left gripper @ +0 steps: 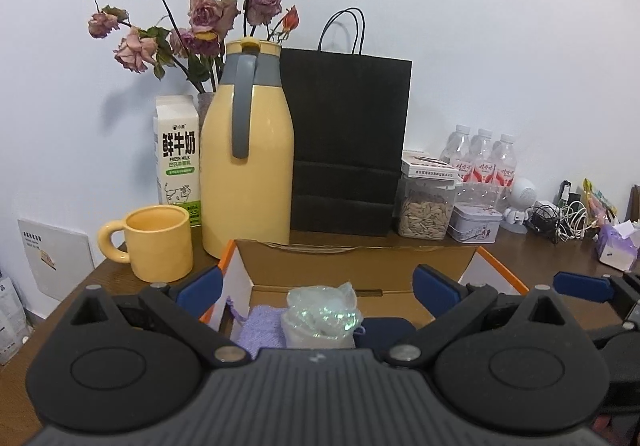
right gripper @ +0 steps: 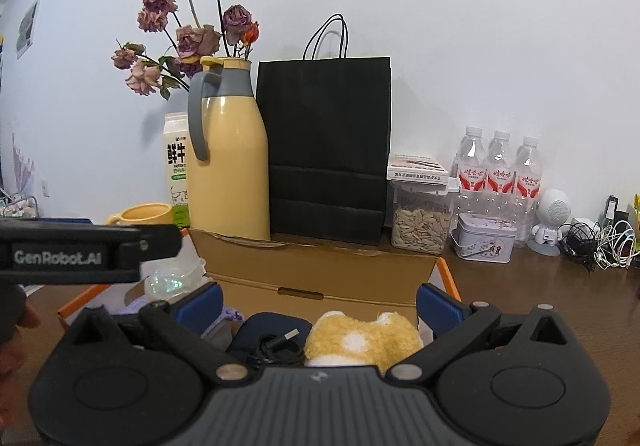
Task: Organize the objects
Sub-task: 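Withdraw both tools from the cardboard box toward the remaining table items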
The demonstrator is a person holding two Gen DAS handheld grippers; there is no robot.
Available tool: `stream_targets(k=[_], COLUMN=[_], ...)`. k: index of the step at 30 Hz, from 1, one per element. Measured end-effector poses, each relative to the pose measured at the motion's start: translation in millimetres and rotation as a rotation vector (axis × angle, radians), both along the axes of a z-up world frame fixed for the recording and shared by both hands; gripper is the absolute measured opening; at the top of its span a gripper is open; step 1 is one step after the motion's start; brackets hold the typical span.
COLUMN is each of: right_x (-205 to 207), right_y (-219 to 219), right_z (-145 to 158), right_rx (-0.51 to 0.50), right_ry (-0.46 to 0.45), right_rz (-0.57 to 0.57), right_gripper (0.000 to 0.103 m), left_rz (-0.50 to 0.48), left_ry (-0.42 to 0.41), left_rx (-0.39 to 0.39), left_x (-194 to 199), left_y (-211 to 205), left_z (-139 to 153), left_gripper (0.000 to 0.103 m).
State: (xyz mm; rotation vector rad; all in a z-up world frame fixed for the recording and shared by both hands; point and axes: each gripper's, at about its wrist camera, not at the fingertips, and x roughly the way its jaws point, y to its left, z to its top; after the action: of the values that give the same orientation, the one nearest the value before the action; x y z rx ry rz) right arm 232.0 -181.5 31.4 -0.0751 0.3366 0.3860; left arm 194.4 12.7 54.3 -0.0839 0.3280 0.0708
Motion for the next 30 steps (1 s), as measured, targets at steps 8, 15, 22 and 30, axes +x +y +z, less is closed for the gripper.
stream_targets(k=[8, 15, 22, 30], right_x=[-23, -45, -72, -102], right_y=[-26, -48, -61, -75], right_z=[3, -7, -18, -30], right_rx=[-0.004, -0.010, -0.041, -0.111], right_ry=[0.029, 0.082, 0.108, 0.145], right_rz=[0.001, 0.007, 0.018, 0.037], right_gripper=[0.103, 0.103, 0.103, 0.103], left_rz=[0.023, 0.046, 0.036, 0.017], left_ry=[0.041, 0.076, 0.113, 0.170], left_rx=[0.028, 0.032, 0.043, 0.046], left_x=[-26, -51, -81, -110], left_y=[3, 8, 10, 15], left_z=[-3, -5, -10, -23], left_gripper=[0.103, 0.103, 0.103, 0.103])
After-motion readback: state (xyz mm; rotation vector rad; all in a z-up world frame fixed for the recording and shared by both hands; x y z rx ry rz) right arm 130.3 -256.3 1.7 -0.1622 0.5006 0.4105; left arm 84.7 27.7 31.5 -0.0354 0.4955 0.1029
